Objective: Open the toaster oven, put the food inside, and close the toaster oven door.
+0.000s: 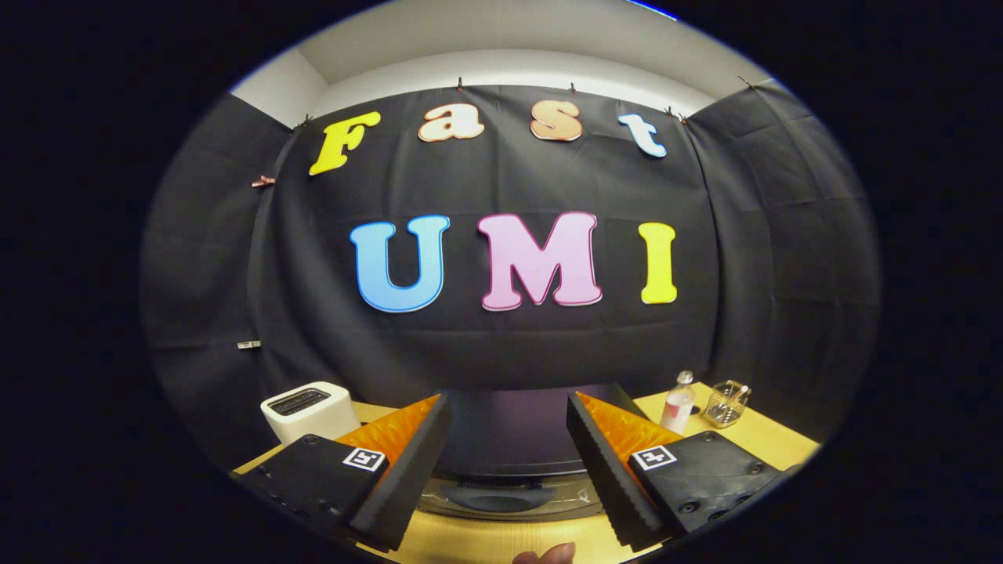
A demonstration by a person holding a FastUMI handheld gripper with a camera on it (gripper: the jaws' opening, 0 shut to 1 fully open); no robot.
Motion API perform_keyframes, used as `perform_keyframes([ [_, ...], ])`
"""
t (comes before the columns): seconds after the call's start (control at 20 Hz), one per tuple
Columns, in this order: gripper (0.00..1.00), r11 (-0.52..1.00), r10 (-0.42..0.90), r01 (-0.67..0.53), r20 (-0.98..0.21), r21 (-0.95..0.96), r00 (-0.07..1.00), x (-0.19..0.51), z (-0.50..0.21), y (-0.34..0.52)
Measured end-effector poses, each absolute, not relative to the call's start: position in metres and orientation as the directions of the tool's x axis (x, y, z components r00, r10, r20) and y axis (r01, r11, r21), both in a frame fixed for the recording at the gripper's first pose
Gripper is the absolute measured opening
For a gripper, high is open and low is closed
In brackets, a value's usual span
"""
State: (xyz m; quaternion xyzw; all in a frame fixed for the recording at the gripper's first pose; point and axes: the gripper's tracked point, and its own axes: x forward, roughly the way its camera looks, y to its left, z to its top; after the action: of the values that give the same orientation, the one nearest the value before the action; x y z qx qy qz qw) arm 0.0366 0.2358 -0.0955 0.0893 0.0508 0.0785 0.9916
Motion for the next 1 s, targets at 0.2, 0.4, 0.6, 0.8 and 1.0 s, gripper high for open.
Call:
perform_keyframes([
  [0.2,0.98,0.981,0.172,-0.151,-0.195,0.12,0.966,0.046,-0.155,0.253],
  [0.4,0.98,0.987,0.144,-0.114,-0.311,0.112,0.94,0.051,-0.2,0.256],
  [0.6,0.98,0.988,0.133,-0.102,-0.297,0.12,0.945,0.05,-0.199,0.253],
  [0.8,0.99,0.988,0.132,-0.098,-0.324,0.12,0.937,0.038,-0.201,0.253],
  [1.0,0.99,0.987,0.134,-0.092,-0.357,0.131,0.924,0.011,-0.208,0.251],
])
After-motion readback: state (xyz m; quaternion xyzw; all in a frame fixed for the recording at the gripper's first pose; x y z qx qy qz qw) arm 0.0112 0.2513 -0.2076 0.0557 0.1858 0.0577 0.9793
